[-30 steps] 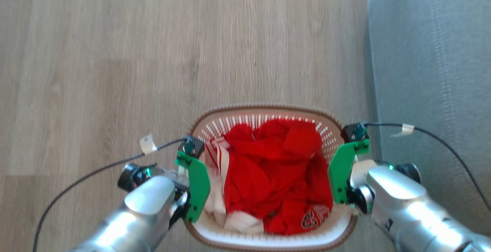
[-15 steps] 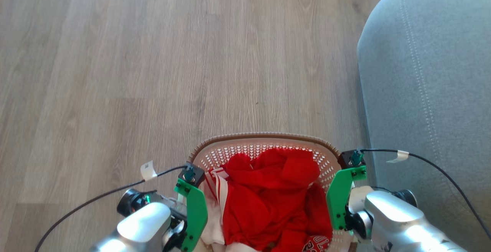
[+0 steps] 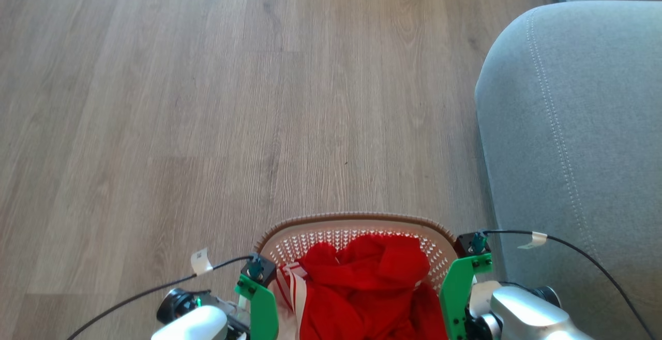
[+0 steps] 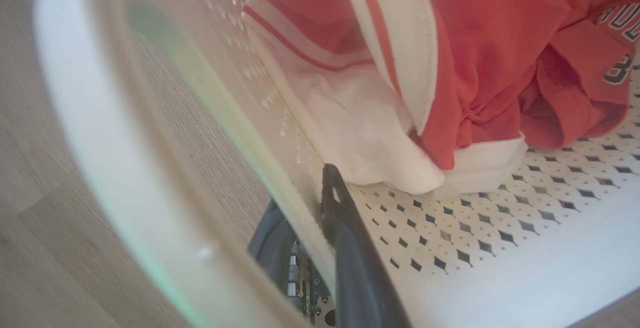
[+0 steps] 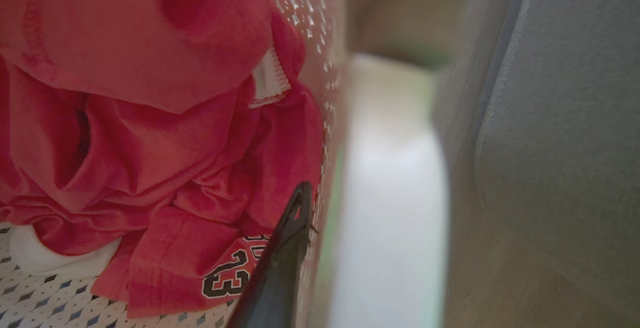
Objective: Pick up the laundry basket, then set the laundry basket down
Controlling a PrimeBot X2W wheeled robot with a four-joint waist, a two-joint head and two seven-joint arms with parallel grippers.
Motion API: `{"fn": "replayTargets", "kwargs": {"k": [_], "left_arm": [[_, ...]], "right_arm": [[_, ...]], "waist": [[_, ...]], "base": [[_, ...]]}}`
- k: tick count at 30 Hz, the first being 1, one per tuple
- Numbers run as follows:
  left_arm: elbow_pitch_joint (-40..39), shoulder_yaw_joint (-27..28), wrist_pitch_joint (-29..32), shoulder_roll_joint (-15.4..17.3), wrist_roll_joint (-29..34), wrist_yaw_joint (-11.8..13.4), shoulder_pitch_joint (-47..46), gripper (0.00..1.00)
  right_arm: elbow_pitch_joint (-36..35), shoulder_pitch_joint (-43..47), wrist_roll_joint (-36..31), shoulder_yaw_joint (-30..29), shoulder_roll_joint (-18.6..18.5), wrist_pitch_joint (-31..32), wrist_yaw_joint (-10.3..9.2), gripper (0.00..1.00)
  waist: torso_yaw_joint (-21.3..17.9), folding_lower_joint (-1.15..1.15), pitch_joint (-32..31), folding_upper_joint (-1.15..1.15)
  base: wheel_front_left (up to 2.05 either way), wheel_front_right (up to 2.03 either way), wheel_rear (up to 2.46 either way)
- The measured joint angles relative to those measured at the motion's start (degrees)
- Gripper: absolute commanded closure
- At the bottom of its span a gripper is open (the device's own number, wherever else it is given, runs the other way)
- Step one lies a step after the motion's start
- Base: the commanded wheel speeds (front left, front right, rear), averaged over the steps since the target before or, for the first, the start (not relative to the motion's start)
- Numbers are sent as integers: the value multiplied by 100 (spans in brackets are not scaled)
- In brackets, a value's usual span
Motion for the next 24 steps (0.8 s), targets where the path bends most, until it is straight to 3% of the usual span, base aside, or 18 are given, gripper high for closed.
{"fn": "replayTargets", "kwargs": {"k": [24], "left_arm": [[-578,1,152,282,-73,323,300,100]], "right_arm": [[-8,186,-23,-31,45,49,0,100]], "waist": [[-20,0,-159,0]], "base": [[0,0,0]]}}
